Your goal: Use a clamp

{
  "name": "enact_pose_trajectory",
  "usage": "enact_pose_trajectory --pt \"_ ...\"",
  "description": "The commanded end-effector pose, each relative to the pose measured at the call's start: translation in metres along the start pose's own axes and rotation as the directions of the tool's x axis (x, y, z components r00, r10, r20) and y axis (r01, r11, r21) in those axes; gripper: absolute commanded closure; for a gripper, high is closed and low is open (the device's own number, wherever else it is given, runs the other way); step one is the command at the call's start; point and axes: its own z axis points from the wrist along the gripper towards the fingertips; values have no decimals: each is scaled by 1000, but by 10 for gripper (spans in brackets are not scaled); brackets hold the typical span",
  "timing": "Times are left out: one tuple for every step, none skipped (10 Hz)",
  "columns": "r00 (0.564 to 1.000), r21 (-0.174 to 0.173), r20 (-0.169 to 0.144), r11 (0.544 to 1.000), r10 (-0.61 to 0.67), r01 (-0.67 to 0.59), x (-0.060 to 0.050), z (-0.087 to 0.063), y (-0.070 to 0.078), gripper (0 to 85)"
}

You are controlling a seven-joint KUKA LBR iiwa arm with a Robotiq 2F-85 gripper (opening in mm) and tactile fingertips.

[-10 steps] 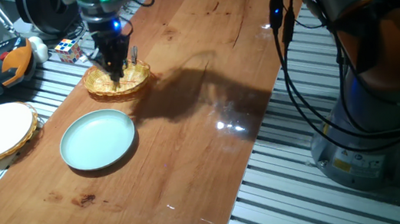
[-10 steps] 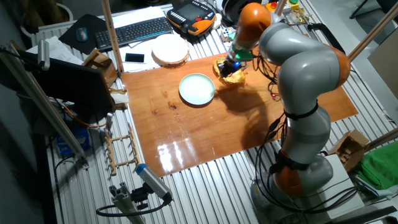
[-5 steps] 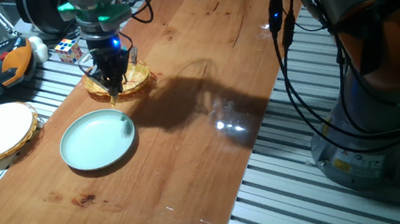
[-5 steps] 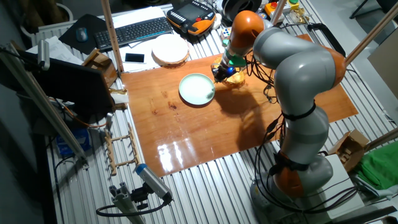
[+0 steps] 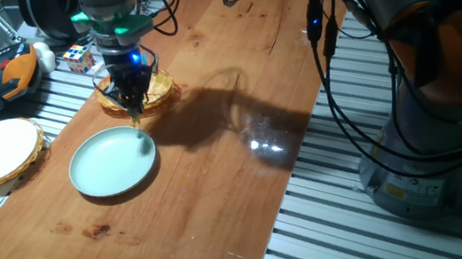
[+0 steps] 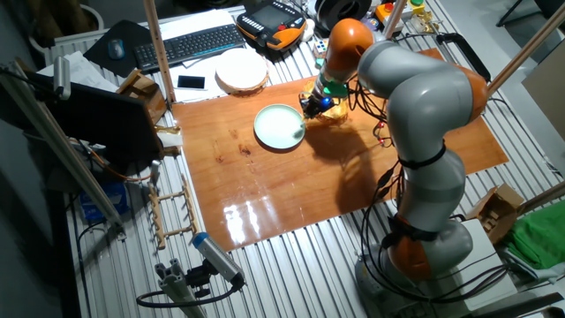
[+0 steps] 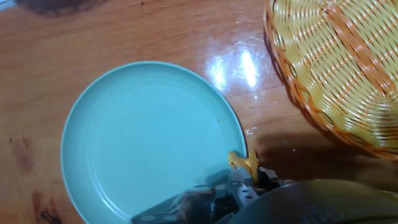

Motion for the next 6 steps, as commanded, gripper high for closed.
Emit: enact_pose_trajectory --pt "1000 0 0 1000 2 -2 -1 2 -1 843" --pt "1000 -2 0 1000 3 -3 -1 5 -1 843" --pt "1000 -5 -1 1000 10 -10 -1 9 -1 843" --pt "1000 -6 -1 1000 16 -16 -1 12 0 843" --pt "1000 -12 -2 1000 22 -22 -1 14 0 843" --pt "1000 -12 -2 1000 22 -22 -2 15 0 843"
